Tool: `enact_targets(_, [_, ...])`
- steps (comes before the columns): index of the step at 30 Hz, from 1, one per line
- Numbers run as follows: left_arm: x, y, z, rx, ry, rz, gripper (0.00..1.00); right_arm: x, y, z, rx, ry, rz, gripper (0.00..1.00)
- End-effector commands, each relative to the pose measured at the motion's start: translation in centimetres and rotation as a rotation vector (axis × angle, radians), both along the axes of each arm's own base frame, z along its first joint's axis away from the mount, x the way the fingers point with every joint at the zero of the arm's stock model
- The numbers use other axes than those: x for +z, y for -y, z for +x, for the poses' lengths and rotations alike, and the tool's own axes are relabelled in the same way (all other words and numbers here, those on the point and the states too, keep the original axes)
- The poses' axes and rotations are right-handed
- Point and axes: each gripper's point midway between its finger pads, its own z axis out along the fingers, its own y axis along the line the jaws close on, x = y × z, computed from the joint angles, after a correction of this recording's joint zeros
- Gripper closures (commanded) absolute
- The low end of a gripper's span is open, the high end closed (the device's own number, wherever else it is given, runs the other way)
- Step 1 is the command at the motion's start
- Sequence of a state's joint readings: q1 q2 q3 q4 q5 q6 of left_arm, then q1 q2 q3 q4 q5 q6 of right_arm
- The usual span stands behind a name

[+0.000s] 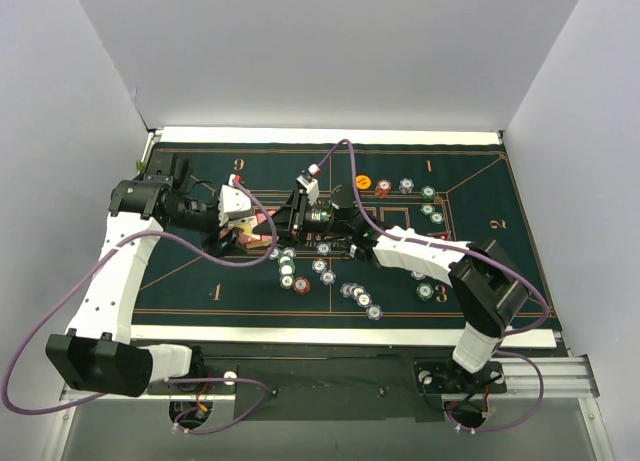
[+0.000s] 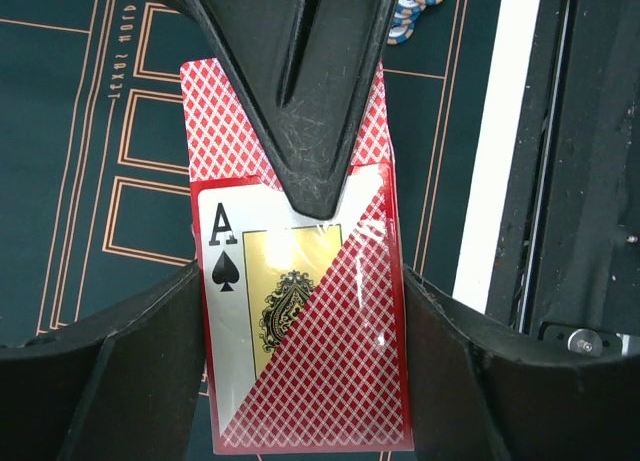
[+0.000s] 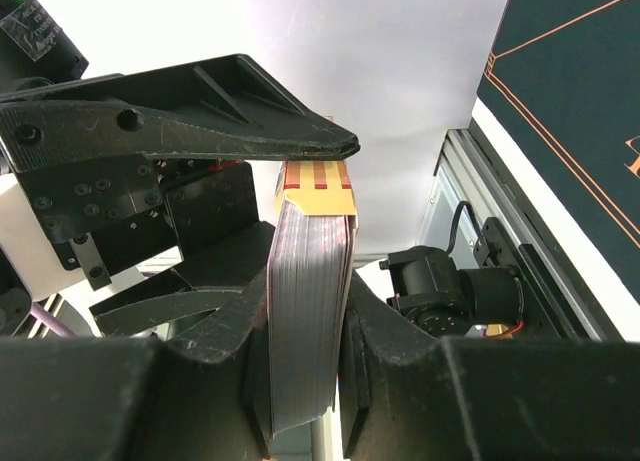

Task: Distribute texas hold em gaming equipment

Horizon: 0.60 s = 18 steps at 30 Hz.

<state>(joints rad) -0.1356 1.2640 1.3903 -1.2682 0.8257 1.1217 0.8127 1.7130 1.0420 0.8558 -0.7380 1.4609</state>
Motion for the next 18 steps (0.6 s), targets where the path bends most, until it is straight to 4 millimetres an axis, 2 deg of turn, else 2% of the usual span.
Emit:
enact_targets(1, [1.1, 0.6, -0.9, -0.071, -0.025, -0.031, 0.48, 3.8, -0.4, -0.3, 0.017, 0.099, 0.103, 1.00])
enact_targets(2, [0.9, 0.6, -0.9, -0.074, -0.038, -0.032, 0.53, 3.7, -0.5, -0.2, 0.017, 0.096, 0.101, 1.00])
enact_targets(5, [0.8, 0.7, -1.4, -0.071, -0.063, -0.045, 0.56, 3.5, -0.5, -0.4, 0.025, 0.094, 0.090, 0.96])
enact_targets(7, [0.7, 0.8, -1.6, -0.072, -0.059, -0.050, 0.57, 3.3, -0.2, -0.5, 0.029, 0.097, 0.075, 0.84])
enact_targets(8, [0.5, 0.7, -1.8, -0.071, -0.055, -0.049, 0.58, 2.8, 0.0, -0.4, 0.026, 0.096, 0.056, 0.72])
enact_targets(12, [0.2, 0.5, -1.8, -0.061, -0.017, -0.040, 0.59, 0.4, 1.8, 0.1, 0.008, 0.151, -0.081, 0.56])
enact_targets(15, [0.0, 0.5, -2.0, -0.065, -0.018, -0.039, 0.60, -0.3, 3.0, 0.1, 0.009, 0.149, -0.150, 0.53])
enact_targets(18, [-0.1, 0.6, -2.1, -0.063, -0.019, -0.047, 0.60, 0.0, 3.2, 0.3, 0.010, 0.155, -0.157, 0.53])
